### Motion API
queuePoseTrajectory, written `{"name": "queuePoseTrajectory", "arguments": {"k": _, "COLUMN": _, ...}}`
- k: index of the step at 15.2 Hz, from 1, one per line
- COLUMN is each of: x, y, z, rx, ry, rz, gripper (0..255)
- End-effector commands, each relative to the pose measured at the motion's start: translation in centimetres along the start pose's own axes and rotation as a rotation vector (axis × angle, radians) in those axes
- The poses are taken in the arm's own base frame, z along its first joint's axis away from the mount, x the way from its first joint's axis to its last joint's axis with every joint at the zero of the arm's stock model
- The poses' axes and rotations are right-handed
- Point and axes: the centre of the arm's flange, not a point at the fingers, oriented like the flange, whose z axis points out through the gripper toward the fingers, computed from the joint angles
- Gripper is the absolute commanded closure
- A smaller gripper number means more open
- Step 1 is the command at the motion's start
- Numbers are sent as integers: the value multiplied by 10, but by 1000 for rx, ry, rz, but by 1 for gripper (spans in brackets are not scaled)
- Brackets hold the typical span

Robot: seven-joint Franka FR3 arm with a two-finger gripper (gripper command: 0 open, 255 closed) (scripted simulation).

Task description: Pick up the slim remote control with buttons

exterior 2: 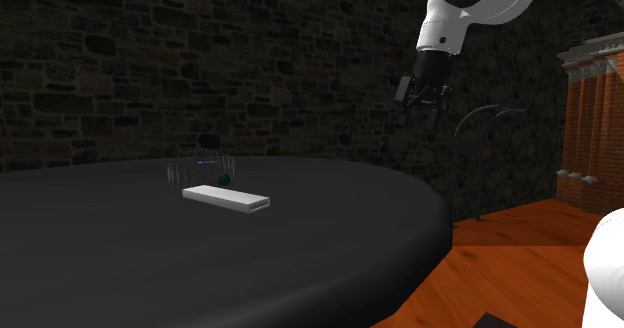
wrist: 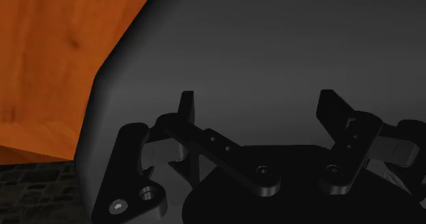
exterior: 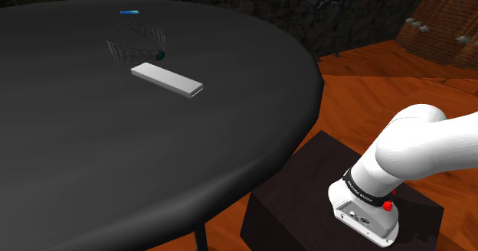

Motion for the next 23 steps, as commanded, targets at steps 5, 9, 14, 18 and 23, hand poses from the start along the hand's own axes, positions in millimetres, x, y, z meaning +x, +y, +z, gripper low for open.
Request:
{"name": "queuePoseTrajectory", "arguments": {"k": 5, "x": 25, "y": -46, "z": 17, "rx": -3, "ry": -27, "rz": -38, "gripper": 0}}
{"name": "queuePoseTrajectory", "arguments": {"k": 9, "x": 48, "y": -93, "z": 36, "rx": -7, "ry": -54, "rz": -75, "gripper": 0}}
{"name": "queuePoseTrajectory", "arguments": {"k": 14, "x": 73, "y": -152, "z": 59, "rx": -11, "ry": -88, "rz": -122, "gripper": 0}}
{"name": "queuePoseTrajectory", "arguments": {"k": 18, "x": 91, "y": -200, "z": 79, "rx": -15, "ry": -115, "rz": -159, "gripper": 0}}
{"name": "queuePoseTrajectory", "arguments": {"k": 23, "x": 110, "y": -262, "z": 105, "rx": -19, "ry": -149, "rz": -206, "gripper": 0}}
